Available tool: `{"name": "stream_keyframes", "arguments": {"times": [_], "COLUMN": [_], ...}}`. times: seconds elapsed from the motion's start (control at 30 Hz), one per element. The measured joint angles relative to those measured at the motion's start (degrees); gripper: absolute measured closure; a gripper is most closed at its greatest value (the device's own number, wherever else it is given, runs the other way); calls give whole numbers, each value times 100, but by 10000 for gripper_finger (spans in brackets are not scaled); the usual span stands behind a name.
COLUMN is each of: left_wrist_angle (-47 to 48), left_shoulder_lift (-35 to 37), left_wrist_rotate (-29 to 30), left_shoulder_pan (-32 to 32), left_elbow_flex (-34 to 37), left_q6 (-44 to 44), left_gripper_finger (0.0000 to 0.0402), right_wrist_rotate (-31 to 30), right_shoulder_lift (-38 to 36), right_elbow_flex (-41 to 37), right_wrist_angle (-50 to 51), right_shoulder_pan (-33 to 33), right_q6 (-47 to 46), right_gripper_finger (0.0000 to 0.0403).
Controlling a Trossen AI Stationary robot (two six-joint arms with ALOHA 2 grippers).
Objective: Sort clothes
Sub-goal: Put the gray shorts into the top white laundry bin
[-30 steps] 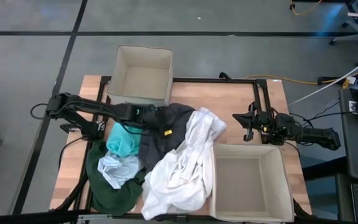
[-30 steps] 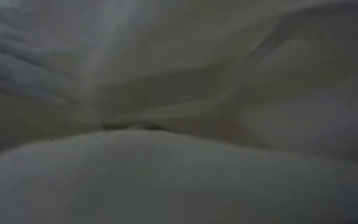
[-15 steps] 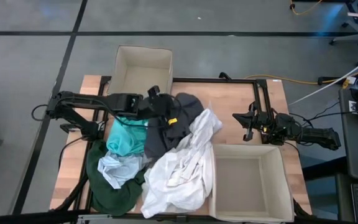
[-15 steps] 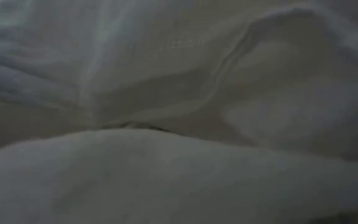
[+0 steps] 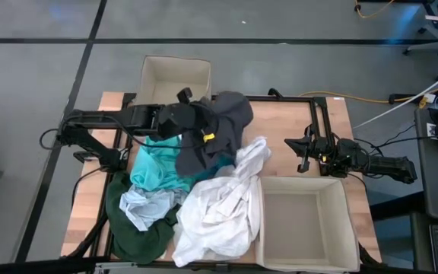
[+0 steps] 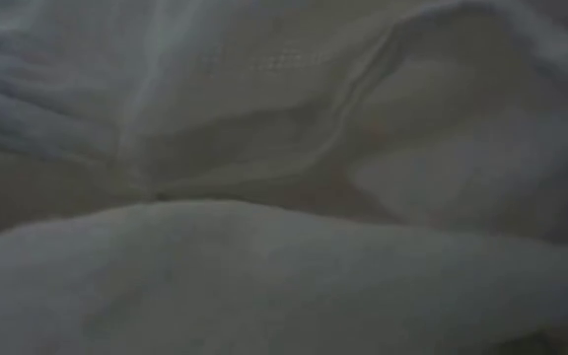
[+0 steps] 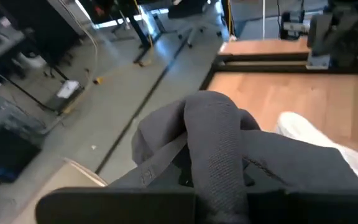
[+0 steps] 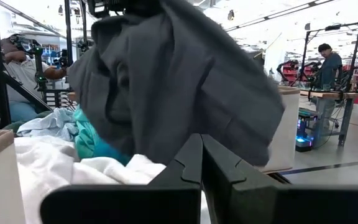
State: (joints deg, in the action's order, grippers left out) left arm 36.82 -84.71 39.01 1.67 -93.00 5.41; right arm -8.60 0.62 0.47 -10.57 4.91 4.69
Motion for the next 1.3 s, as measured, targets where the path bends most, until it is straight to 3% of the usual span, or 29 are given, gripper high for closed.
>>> {"name": "stream_keyframes", "arguments": {"times": [0.5,0.97,1.13,1.3], "left_wrist_angle": [-33,-467,-196,-42], "left_shoulder_lift": [349,1417,1464,1387], "left_wrist_rotate": [914,1018,888,-48], "left_shoulder_pan": [-387,-1602,-2236,-2800], "left_elbow_flex": [-810,-818,-752,-336], "left_q6": [856,1350,1082,593], "left_gripper_finger": [392,386,388,389], "right_wrist_rotate": [0,0,2,2], "right_shoulder_lift": [0,0,0,-1], "right_elbow_flex": [0,2,0,1], "right_wrist_angle": [-2,-4,-4,-4], "right_shoulder_pan": [0,-2,-1,0], "right_q6": [-4,-4,-6,-7], "right_gripper_finger": [397,397,397,397]}}
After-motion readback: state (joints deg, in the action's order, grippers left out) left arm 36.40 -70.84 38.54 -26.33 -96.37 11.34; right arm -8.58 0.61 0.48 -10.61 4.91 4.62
